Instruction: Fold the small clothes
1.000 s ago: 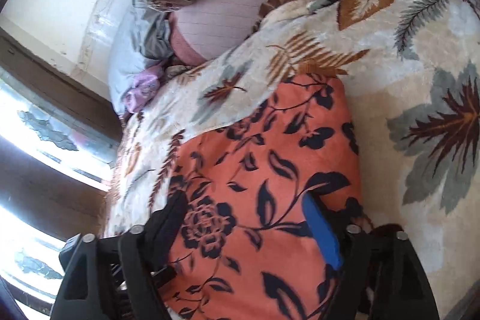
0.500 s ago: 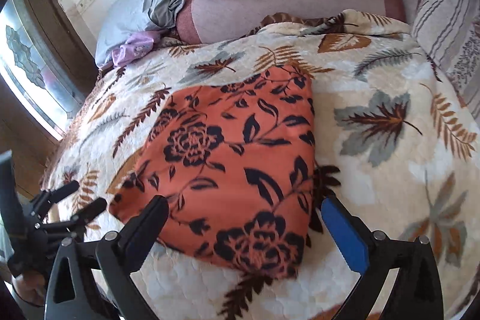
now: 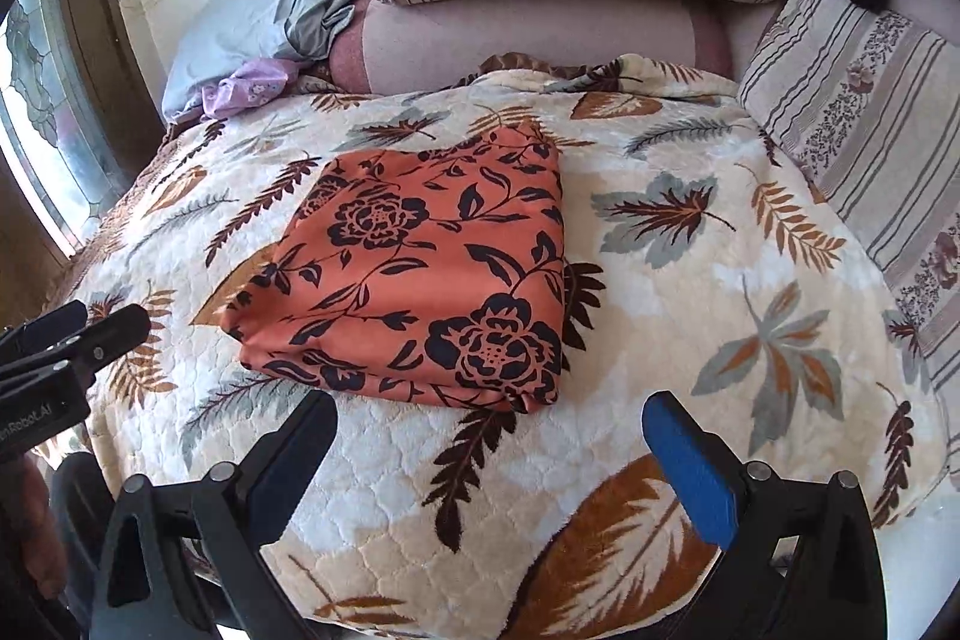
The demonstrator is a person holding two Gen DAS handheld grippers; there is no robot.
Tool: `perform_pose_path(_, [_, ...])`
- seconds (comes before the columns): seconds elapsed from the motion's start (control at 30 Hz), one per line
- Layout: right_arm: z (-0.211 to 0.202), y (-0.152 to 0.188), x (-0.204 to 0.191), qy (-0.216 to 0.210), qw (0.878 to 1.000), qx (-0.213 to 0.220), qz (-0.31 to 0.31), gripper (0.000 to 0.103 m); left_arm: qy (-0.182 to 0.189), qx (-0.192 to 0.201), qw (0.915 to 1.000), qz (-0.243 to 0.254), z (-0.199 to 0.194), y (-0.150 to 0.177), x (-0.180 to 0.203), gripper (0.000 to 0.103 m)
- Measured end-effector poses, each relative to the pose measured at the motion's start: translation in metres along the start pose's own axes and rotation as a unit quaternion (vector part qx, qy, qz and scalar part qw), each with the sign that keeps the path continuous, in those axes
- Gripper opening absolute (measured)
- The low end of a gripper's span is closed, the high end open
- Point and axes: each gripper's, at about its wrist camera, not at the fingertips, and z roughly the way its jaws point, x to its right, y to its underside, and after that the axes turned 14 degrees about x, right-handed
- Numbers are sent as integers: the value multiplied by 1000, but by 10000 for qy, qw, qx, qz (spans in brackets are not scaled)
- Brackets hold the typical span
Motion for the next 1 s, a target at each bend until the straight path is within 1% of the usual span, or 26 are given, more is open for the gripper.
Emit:
perform_pose_path(0.13, [-7, -7, -6, 2, 9999, 113, -53, 103, 178, 165, 9997, -11, -15, -8, 8, 91])
perform_pose_path(0.23, [-10, -9, -9, -7, 9999, 143, -77, 103, 82, 345, 9992, 166, -23, -11, 18, 91])
perform_pose_path(0.3, [-10, -10, -9, 1, 9999, 155, -66, 103, 26, 378, 9989, 274, -24, -11, 23, 91])
perform_pose_path(0.37, [-8, -11, -9, 10, 9999, 140, -54, 103, -31, 358, 9988, 330, -23, -11, 26, 91])
perform_pose_path(0.63, [1, -12, -10, 102, 9998, 84, -137, 103, -175, 312, 9990, 283, -16, -11, 25, 91])
perform_pose_path(1.0, [13, -17, -13, 326, 9992, 14, -234, 103, -280, 117, 9993, 221, 4, -8, 24, 91])
